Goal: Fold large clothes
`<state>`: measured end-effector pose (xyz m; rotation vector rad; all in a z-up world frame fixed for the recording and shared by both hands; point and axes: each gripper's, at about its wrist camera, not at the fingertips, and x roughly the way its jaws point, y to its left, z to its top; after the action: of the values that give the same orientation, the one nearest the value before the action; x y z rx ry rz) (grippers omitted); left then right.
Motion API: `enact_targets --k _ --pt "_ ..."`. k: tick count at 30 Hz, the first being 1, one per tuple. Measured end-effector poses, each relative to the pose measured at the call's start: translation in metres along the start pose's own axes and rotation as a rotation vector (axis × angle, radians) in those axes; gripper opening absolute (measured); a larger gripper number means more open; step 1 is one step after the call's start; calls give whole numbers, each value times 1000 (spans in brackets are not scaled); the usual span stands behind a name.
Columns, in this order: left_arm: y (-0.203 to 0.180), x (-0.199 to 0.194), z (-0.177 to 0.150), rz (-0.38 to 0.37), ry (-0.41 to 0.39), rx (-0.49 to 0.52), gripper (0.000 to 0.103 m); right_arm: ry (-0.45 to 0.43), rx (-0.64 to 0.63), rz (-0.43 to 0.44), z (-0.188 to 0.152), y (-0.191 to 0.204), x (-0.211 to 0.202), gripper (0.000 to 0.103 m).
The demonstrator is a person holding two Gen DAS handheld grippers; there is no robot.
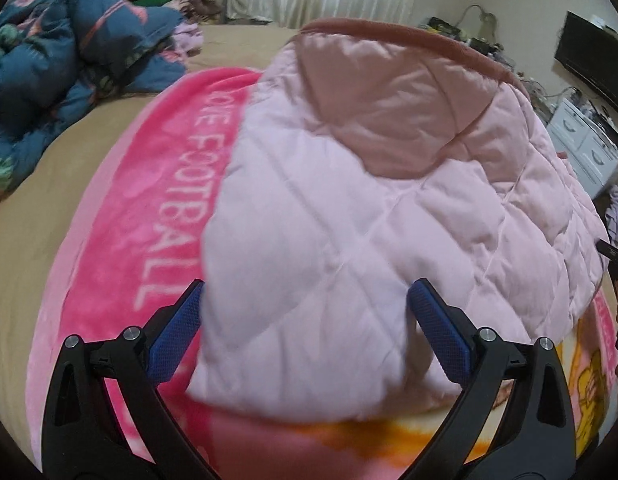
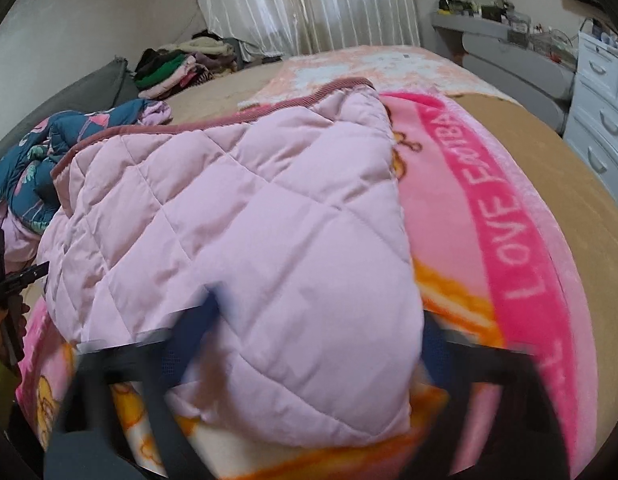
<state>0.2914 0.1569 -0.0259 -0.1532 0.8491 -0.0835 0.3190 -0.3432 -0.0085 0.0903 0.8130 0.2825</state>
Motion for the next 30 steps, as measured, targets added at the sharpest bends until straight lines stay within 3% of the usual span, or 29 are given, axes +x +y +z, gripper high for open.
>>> enact_targets --k 1,3,6,11,16,25,30 --pt "-1 3 2 2 0 4 90 -9 -4 -29 0 2 0 47" --pt "-5 5 7 13 -1 6 47 -43 8 -22 1 4 -3 33" --pt "-17 -3 19 59 -38 43 20 -111 -10 -62 9 12 -17 24" --pt "-30 -28 57 102 -141 61 16 -244 -10 -93 49 22 -42 20" --pt "-32 -28 90 112 -171 35 16 -274 27 -123 85 16 -30 19" --pt "-31 4 106 161 -151 28 16 -227 71 -161 104 6 13 19" --pt "-24 30 104 201 -105 0 16 -132 91 -198 97 -4 49 19"
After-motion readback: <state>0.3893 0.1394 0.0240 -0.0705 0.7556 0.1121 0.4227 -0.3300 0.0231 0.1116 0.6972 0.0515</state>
